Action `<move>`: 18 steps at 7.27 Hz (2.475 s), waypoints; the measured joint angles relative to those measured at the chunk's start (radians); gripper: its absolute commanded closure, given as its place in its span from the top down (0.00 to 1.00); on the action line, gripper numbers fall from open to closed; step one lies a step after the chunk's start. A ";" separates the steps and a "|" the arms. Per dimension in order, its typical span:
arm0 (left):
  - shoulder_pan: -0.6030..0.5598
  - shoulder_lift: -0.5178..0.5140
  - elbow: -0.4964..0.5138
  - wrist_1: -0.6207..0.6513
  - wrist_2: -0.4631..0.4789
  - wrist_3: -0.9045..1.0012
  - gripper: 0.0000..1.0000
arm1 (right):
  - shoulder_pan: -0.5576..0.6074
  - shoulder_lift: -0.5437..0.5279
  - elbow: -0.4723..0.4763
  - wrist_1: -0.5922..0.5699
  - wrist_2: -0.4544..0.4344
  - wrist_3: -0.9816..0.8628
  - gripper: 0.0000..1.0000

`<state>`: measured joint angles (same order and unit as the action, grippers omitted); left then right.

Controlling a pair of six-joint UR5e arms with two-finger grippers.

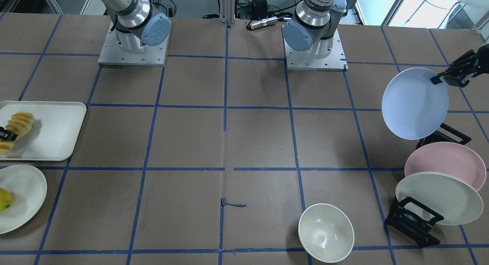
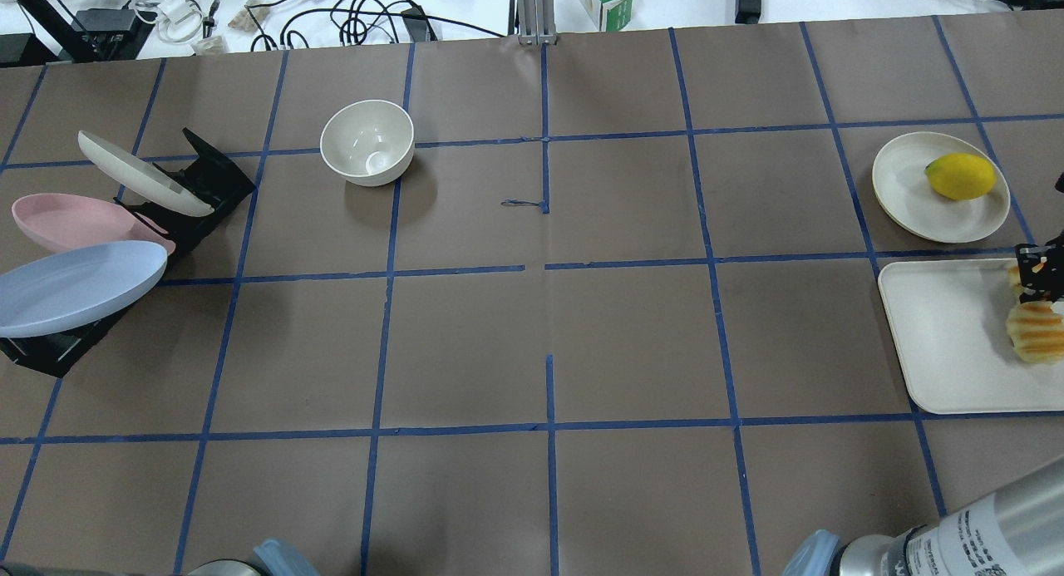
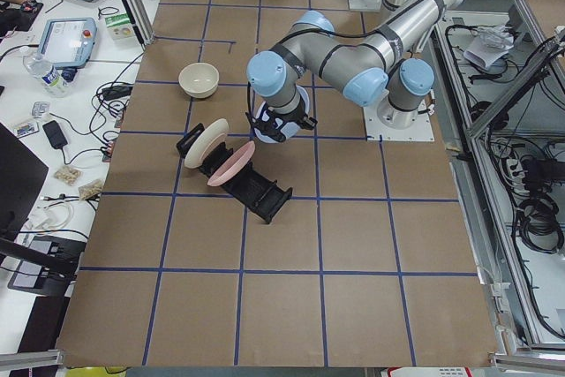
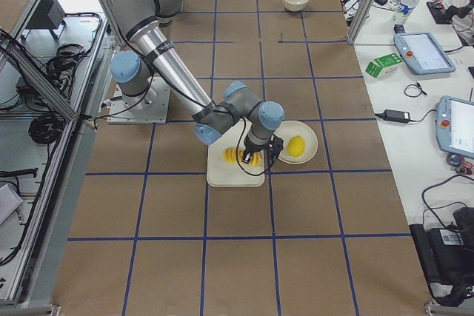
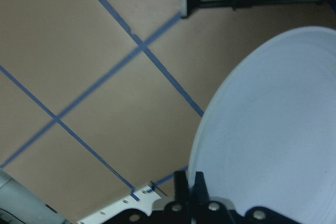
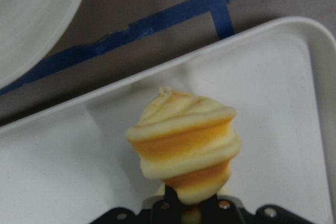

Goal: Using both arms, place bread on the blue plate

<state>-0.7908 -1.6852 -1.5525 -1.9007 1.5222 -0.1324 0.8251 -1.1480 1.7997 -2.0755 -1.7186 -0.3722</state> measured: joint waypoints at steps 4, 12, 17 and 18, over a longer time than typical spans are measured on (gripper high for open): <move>-0.389 0.063 -0.070 0.179 -0.230 -0.248 0.00 | 0.047 -0.157 -0.006 0.118 0.002 0.002 0.00; -0.935 -0.138 -0.591 1.432 -0.222 -1.031 0.00 | 0.381 -0.233 -0.154 0.345 0.126 0.166 0.00; -1.011 -0.168 -0.602 1.479 -0.109 -0.982 1.00 | 0.745 -0.227 -0.158 0.301 0.230 0.531 0.00; -1.004 -0.146 -0.580 1.453 -0.093 -0.913 1.00 | 0.814 -0.204 -0.158 0.262 0.250 0.616 0.00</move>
<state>-1.7944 -1.8311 -2.1328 -0.4475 1.4294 -1.0454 1.6389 -1.3524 1.6414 -1.8139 -1.4682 0.2439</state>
